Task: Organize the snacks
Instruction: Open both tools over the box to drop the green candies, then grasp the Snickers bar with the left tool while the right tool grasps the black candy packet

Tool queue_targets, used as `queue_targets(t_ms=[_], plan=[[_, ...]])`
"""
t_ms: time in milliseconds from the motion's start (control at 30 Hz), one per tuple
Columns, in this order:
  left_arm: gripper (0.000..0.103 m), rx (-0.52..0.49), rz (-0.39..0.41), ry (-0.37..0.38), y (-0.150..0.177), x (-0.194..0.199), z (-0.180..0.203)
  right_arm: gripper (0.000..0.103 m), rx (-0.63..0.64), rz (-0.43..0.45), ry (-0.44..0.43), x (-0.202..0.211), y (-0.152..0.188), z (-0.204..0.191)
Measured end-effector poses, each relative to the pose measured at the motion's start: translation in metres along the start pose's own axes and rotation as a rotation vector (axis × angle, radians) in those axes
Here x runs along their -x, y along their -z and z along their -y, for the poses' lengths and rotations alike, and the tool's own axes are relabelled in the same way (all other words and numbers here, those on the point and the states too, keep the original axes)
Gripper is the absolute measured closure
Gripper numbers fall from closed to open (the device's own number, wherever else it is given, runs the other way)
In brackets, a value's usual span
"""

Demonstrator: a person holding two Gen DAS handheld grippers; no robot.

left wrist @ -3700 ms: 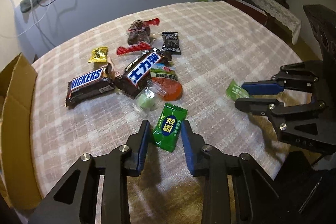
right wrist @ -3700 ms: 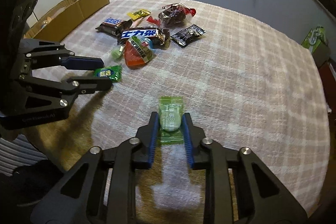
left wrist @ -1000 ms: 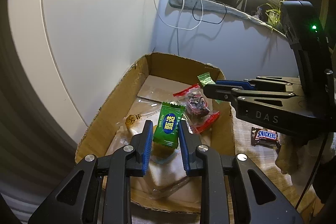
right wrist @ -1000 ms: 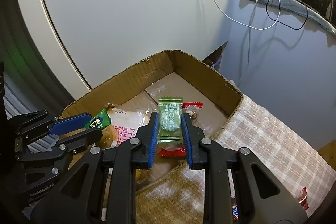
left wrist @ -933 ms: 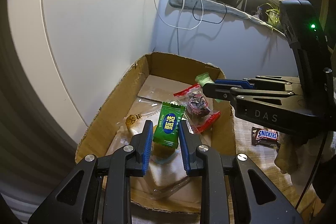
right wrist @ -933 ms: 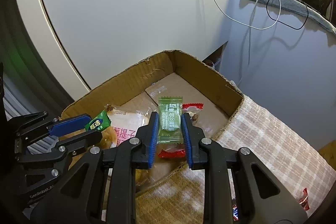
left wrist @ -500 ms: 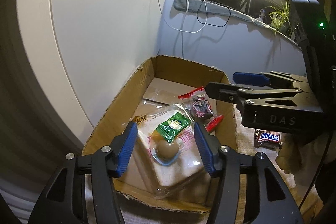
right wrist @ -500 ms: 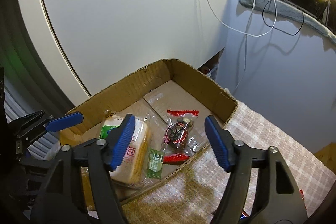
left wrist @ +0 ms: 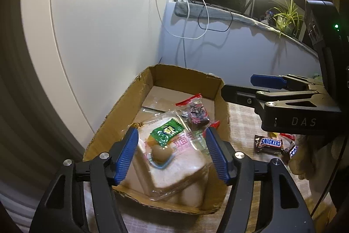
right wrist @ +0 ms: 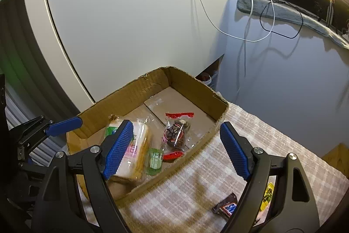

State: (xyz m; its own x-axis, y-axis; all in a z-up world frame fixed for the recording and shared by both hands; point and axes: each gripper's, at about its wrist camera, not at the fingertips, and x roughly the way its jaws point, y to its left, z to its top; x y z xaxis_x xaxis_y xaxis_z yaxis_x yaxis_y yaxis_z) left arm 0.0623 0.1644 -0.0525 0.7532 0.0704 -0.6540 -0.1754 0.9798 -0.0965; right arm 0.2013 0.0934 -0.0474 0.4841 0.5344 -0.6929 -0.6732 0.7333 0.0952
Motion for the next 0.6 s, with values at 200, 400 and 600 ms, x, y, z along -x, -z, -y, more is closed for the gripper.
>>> queue_targets(t_ms=[200,400,600], plan=[[0.034,-0.012,0.008,0.012,0.001,0.006,0.011,0.019,-0.018,0.018,0.018,0.017,0.008,0.01],[0.032,-0.03,0.008,0.025,0.003,0.009,0.025,0.019,-0.06,0.05,0.057,0.043,0.024,0.03],[0.032,-0.056,0.003,0.058,0.006,0.009,0.046,0.019,-0.125,0.074,0.077,0.069,0.043,0.061]])
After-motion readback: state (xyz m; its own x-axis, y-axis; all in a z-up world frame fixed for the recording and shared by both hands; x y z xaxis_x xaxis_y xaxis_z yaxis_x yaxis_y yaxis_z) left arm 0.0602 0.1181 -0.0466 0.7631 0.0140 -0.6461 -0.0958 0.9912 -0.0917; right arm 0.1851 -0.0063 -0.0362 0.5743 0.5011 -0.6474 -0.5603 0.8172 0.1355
